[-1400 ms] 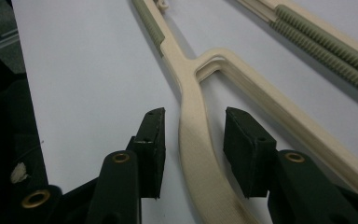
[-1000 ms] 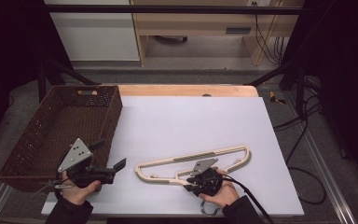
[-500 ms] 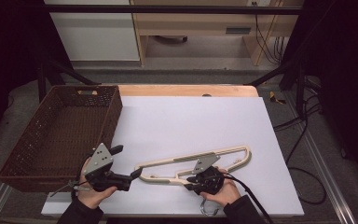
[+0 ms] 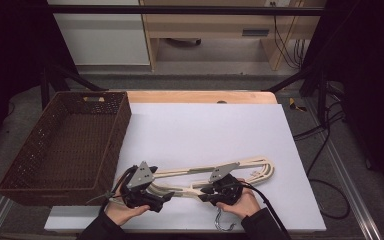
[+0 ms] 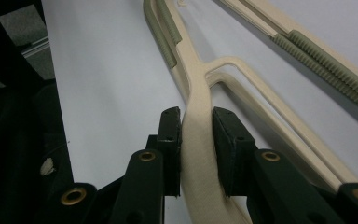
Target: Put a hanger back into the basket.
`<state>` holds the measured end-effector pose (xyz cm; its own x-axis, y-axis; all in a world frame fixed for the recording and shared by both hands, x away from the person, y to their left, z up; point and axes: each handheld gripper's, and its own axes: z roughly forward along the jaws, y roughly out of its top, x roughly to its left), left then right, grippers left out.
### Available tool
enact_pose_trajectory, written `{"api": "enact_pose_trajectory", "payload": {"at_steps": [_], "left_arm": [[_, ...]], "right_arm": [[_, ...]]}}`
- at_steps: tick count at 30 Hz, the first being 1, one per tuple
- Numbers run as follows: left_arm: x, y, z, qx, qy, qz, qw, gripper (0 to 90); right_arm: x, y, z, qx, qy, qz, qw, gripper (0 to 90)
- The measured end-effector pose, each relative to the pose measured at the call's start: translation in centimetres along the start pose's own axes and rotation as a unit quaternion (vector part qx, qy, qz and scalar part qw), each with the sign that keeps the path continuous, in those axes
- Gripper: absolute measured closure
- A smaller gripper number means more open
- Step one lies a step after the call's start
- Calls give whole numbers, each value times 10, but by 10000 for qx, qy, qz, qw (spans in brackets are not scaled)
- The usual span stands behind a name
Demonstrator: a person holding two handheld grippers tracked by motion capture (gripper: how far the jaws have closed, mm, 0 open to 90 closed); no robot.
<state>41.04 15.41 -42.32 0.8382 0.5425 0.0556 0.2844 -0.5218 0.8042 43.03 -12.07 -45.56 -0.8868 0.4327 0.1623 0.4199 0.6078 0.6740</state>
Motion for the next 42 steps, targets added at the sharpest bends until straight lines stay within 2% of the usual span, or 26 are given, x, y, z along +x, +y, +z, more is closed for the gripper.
{"api": "enact_pose_trajectory", "payload": {"at_steps": [3, 6, 12, 14, 18, 19, 21, 22, 23, 26, 28, 34, 35, 42], "left_arm": [[-6, 1, 14, 274, -19, 249, 9993, 91], [-12, 4, 24, 472, -60, 514, 9975, 136], [-18, 11, 38, 643, -126, 856, 9942, 237], [-19, 12, 41, 647, -155, 889, 9938, 275], [-25, 18, 53, 807, -161, 1250, 9887, 340], [-26, 19, 55, 871, -140, 1387, 9864, 342], [-30, 20, 61, 894, -123, 1506, 9845, 380], [-30, 20, 61, 894, -123, 1506, 9845, 392], [-30, 19, 64, 1012, -97, 1652, 9810, 410], [-30, 18, 68, 1132, -106, 1754, 9779, 469], [-32, 17, 69, 1117, -86, 1790, 9774, 505], [-35, 18, 69, 1104, -104, 1927, 9750, 627], [-36, 18, 69, 1114, -86, 1960, 9742, 637], [-37, 18, 68, 1127, -54, 1995, 9734, 651]], "right_arm": [[0, 1, -1, 0, 28, -31, 10000, 733], [0, 2, -4, -3, 101, -3, 9999, 733], [-1, 5, -8, -77, 202, 56, 9997, 734], [-2, 6, -8, -81, 259, -5, 9996, 733], [-2, 7, -10, -74, 281, 31, 9996, 734], [-1, 7, -11, -78, 283, 75, 9995, 734], [-1, 7, -12, -78, 278, 138, 9995, 734], [-1, 7, -12, -82, 281, 129, 9995, 734], [-1, 7, -13, -65, 292, 92, 9995, 734], [0, 8, -14, -76, 353, 160, 9992, 734], [0, 9, -14, -65, 398, 81, 9992, 734], [4, 11, -13, -26, 396, 63, 9992, 733], [4, 11, -13, -28, 398, 67, 9992, 733], [5, 11, -14, -36, 362, 86, 9993, 729]]}}
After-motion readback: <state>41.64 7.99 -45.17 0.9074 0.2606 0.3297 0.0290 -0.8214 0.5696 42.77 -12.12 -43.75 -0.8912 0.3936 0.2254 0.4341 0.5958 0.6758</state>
